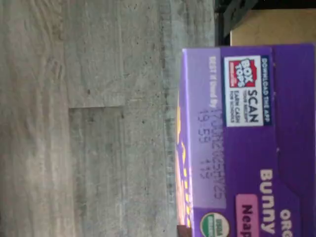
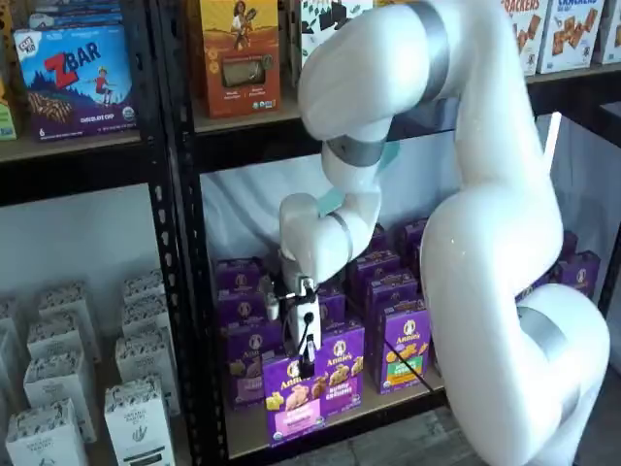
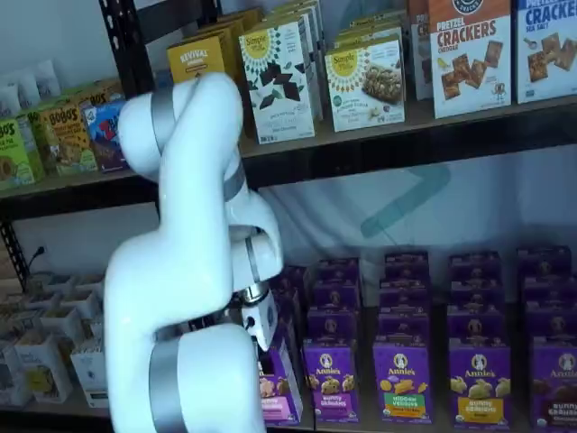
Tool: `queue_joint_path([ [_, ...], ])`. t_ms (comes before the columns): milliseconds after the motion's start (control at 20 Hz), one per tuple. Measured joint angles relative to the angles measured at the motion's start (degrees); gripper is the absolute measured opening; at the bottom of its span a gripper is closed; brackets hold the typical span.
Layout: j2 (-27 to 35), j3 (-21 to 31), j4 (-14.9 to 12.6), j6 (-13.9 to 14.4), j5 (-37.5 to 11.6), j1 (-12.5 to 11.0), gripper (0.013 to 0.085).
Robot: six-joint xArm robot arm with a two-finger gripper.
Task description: Pick up the purple box with a pink patch in the middle, on the bottom shelf, the first box from the left
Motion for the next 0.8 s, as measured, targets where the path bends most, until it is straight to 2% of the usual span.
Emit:
queue_joint_path([
  [250, -6.92, 6.24, 1.02, -1.43, 0.24, -0.49, 0.0330],
  [400, -10.75, 9.26, -1.55, 0.42, 1.09, -1.01, 0.0330],
  [500, -13.08, 10.97, -2.08, 0.58, 1.93, -1.30, 0.0330],
  [800, -18.87, 15.21, -0.72, -1.76, 3.42, -2.34, 0.0330],
])
